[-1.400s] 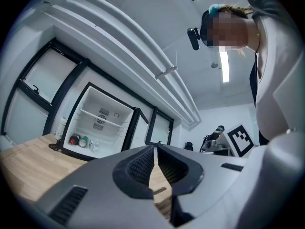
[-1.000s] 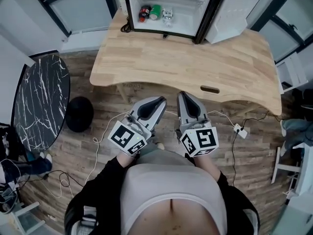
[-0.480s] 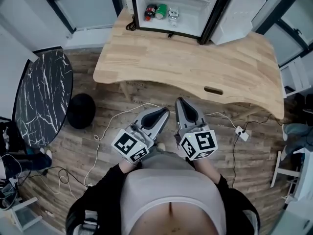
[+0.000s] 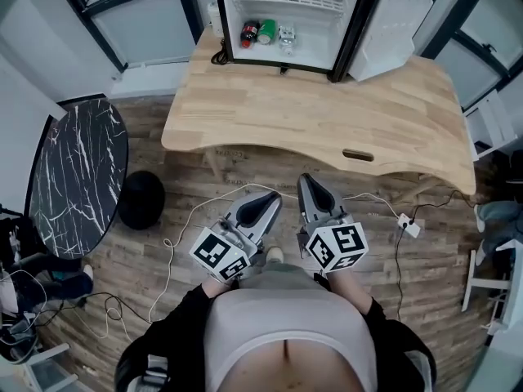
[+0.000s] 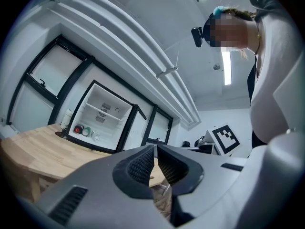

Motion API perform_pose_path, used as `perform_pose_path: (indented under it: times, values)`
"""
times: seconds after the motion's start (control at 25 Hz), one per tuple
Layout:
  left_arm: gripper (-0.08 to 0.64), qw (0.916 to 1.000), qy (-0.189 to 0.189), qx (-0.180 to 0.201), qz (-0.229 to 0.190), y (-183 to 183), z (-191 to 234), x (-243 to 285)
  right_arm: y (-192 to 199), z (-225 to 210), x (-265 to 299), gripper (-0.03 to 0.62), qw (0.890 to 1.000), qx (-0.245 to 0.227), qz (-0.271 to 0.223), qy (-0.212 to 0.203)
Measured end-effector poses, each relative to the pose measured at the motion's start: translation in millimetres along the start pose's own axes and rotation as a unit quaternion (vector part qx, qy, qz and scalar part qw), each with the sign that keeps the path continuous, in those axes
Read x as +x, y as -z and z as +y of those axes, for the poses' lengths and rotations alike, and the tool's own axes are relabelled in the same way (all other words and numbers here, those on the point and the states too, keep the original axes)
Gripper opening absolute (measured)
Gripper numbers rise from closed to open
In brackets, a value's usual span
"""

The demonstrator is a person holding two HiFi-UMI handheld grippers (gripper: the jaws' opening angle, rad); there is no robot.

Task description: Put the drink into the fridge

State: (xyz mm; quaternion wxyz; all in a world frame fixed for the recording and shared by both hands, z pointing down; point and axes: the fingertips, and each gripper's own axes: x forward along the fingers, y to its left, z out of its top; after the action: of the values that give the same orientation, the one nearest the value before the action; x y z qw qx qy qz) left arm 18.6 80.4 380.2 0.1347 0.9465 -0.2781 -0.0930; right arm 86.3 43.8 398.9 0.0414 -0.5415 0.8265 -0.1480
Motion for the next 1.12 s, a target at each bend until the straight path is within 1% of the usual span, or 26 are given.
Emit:
perform_pose_path:
  times: [0.12, 0.24, 0.44, 0.72, 0.96, 1.12]
  values:
    - [0.029, 1.0, -0.005, -0.004, -0.001, 1.2, -1.0, -19.3, 10.9, 17.2, -4.7, 0.031, 1.0, 0.0, 0.011, -0.003]
    - [0.029, 0.9999, -0.011, -0.004, -0.005, -4.1, -3.3, -43.6, 19.5, 44.8, -12.2, 0.031, 1.0, -0.003, 0.019, -0.012]
    - [0.029, 0.9998, -0.014, 0.001, -0.011, -12.9, -12.8, -79.0, 23.2, 82.0, -31.7, 0.031, 1.0, -0.01, 0.015, -0.016]
    - [0.029, 0.9999, 0.003, 0.011, -0.003, -9.2, -45.7, -122.2, 33.8, 119.6, -78.4, 0.031, 1.0, -0.011, 0.002, 0.005]
    - [0.029, 0.9998, 0.018, 0.01, 0.0, 4.0, -86.7, -170.9, 60.9, 158.3, -127.5, 0.031, 1.0, -0.003, 0.001, 0.015]
    - [0.029, 0.9996, 0.026, 0.012, 0.001, 9.3, -109.0, -195.6, 70.8, 180.0, -153.1, 0.031, 1.0, 0.002, -0.005, 0.019]
